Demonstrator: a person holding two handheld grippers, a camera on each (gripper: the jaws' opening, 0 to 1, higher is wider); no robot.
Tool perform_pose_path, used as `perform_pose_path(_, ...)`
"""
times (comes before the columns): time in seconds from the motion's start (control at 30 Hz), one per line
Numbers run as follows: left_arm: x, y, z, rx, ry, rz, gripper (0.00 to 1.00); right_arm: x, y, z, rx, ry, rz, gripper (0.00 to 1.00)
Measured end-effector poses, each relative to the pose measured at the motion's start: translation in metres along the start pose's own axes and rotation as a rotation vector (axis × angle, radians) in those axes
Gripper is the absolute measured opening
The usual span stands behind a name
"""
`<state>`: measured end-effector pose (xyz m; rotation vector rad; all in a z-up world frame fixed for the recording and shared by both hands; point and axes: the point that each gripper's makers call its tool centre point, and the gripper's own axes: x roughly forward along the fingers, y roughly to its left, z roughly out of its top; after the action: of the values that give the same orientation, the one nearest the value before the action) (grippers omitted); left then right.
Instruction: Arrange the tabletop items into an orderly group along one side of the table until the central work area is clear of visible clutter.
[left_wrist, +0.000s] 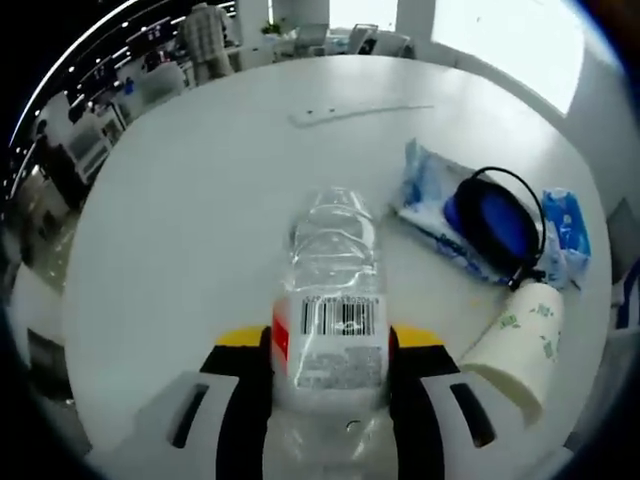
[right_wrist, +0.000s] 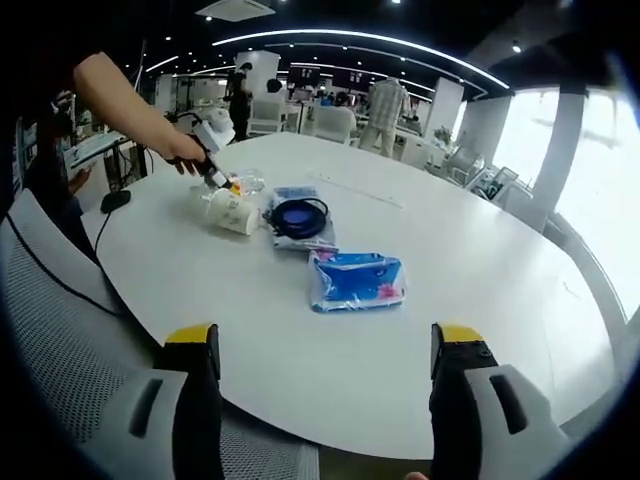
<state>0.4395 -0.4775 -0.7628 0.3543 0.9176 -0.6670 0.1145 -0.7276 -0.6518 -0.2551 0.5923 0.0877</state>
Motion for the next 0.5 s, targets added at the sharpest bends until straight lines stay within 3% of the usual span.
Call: perform_pose_path(0.5, -0.0016, 0.0013, -0.0027, 0.069, 0.037, -0.060, 0.37, -0.0003, -0.0006, 0.0005, 0.004, -0.004, -0.003, 0.86)
